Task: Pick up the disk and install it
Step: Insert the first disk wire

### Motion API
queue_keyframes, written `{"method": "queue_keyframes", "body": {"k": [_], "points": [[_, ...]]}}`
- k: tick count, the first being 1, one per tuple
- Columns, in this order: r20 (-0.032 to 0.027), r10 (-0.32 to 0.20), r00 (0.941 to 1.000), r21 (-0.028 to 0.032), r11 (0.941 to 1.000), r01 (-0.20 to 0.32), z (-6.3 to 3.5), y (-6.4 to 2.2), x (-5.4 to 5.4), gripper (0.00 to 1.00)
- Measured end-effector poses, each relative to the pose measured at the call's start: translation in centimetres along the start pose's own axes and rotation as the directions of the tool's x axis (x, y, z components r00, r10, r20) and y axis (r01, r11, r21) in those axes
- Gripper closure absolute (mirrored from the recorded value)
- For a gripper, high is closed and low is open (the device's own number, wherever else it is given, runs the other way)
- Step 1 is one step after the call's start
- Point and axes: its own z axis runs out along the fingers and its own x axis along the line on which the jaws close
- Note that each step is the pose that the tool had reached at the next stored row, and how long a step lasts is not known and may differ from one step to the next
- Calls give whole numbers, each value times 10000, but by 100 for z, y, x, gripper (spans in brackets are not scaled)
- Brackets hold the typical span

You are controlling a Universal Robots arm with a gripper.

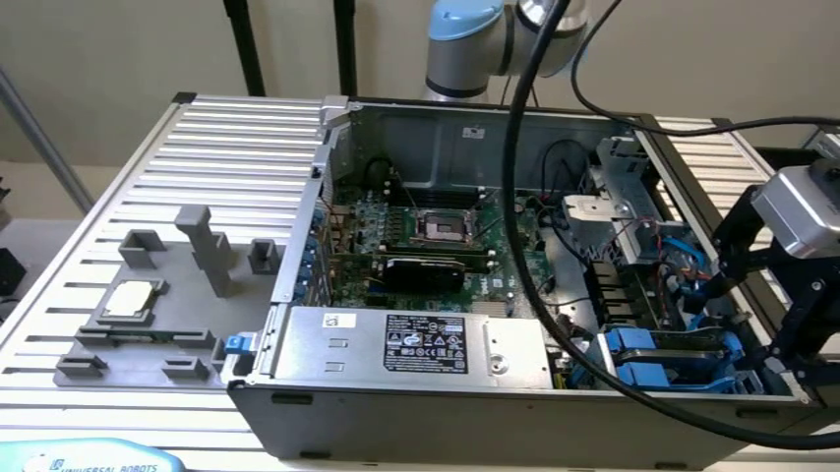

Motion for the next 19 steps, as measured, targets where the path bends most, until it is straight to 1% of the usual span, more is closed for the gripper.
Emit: {"method": "queue_keyframes", "body": {"k": [2, 4, 9, 10, 11, 12, 13, 16, 18, 19], "points": [[31, -32, 10000, -1, 10000, 32, -2, -49, 7, 33], [47, -62, 10000, -3, 10000, 62, -4, -83, 17, 33], [52, -182, 9998, -18, 9998, 182, -6, -91, 29, 33], [52, -208, 9998, -21, 9998, 209, -6, -91, 30, 35], [52, -236, 9997, -25, 9997, 236, -7, -91, 33, 42], [56, -262, 9996, -27, 9997, 262, -7, -91, 35, 42], [63, -289, 9996, -30, 9996, 289, -6, -90, 38, 49], [74, -362, 9993, -38, 9993, 363, -9, -90, 44, 49], [78, -388, 9992, -41, 9992, 389, -8, -90, 44, 51], [81, -397, 9992, -42, 9992, 398, -8, -90, 45, 58]]}}
